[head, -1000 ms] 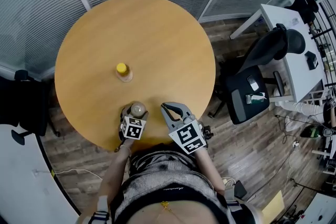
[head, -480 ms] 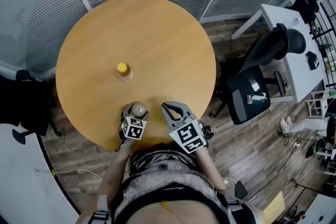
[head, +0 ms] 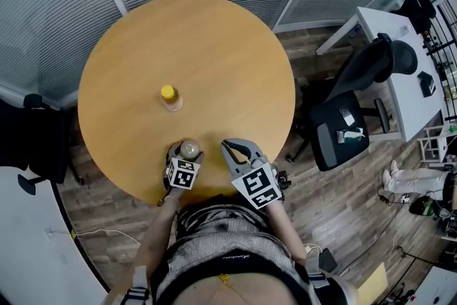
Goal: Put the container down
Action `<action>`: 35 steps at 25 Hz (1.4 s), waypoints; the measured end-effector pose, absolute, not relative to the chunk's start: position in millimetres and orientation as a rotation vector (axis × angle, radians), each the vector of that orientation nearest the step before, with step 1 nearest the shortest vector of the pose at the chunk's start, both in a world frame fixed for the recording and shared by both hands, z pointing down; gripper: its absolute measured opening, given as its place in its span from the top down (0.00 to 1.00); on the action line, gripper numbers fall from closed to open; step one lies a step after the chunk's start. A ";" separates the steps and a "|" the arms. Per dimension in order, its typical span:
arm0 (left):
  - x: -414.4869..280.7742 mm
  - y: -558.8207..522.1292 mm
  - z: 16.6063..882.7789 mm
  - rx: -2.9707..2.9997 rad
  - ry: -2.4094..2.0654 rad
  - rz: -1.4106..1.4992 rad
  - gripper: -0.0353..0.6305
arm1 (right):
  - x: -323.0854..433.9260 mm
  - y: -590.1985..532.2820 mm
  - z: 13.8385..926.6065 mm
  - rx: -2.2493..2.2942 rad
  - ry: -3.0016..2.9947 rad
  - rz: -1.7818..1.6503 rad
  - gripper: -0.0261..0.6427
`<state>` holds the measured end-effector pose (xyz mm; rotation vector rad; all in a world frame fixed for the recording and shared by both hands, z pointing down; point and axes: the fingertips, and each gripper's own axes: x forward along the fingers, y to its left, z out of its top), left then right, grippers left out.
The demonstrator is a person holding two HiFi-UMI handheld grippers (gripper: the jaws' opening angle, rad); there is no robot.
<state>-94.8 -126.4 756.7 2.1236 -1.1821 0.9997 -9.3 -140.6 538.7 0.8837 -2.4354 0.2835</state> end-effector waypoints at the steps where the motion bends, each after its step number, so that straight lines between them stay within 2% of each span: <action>1: -94.3 -125.8 757.1 2.123 -1.174 1.001 0.44 | -9.4 -140.7 538.3 0.884 -2.437 0.283 0.93; 26: -126.0 -90.6 735.4 2.000 -1.240 0.933 0.44 | -7.5 -143.7 539.1 0.851 -2.460 0.274 0.93; 27: -126.9 -88.4 730.7 1.991 -1.248 0.918 0.46 | -7.4 -143.7 538.6 0.848 -2.462 0.274 0.93; 30: -128.3 -84.0 715.2 1.981 -1.279 0.879 0.65 | -8.1 -143.6 538.9 0.837 -2.466 0.269 0.93; 35: -125.8 -87.7 687.9 2.011 -1.341 0.776 0.81 | -11.5 -142.1 539.8 0.810 -2.476 0.259 0.93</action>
